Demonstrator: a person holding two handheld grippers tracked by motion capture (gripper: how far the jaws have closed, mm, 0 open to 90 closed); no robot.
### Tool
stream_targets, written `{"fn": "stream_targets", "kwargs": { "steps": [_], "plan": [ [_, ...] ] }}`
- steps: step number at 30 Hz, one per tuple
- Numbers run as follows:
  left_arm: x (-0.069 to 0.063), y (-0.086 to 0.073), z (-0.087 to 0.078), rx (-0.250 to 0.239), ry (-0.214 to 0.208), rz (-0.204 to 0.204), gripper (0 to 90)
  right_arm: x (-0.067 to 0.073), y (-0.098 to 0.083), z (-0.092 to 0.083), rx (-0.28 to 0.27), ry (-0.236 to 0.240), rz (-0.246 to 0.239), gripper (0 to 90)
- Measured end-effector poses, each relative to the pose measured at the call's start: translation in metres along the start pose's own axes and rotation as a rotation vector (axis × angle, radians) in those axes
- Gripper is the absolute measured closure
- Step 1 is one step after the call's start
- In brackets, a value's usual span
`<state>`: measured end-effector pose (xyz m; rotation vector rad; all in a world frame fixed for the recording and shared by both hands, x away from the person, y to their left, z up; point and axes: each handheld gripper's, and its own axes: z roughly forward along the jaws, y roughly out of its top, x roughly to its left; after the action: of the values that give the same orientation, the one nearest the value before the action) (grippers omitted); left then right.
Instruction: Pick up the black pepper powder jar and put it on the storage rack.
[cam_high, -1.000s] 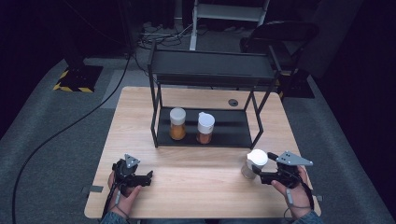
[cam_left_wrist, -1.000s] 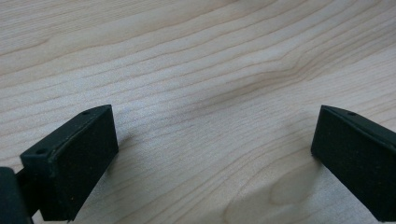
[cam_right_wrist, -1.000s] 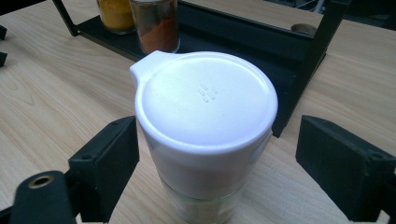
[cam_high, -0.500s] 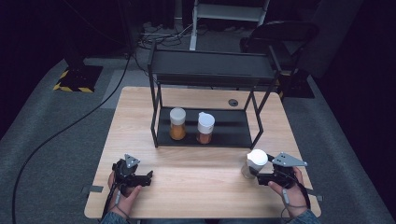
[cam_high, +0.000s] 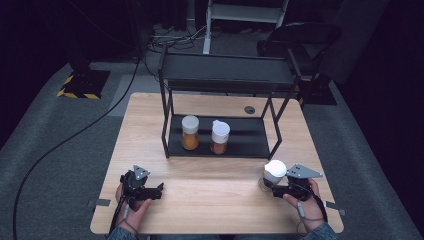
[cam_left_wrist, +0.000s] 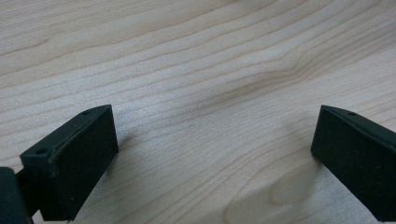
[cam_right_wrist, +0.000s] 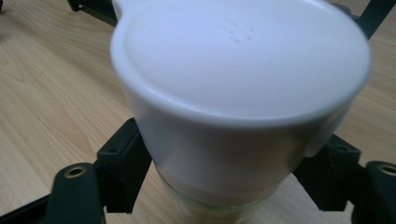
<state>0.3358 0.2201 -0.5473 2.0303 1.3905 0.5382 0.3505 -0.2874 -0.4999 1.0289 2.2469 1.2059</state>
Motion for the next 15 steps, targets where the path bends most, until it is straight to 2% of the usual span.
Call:
{"fn": "stream_targets", "kwargs": {
  "steps": [8, 15],
  "plan": [
    [0.0, 0.0, -0.0001, 0.001, 0.0, -0.001, 0.4, 0.0007, -0.0009, 0.0003, -0.005, -0.009, -0.011, 30.5],
    [0.0, 0.0, -0.0001, 0.001, 0.0, -0.001, 0.5, 0.0016, 0.0027, 0.0008, 0.014, -0.001, -0.022, 30.6]
  ]
}}
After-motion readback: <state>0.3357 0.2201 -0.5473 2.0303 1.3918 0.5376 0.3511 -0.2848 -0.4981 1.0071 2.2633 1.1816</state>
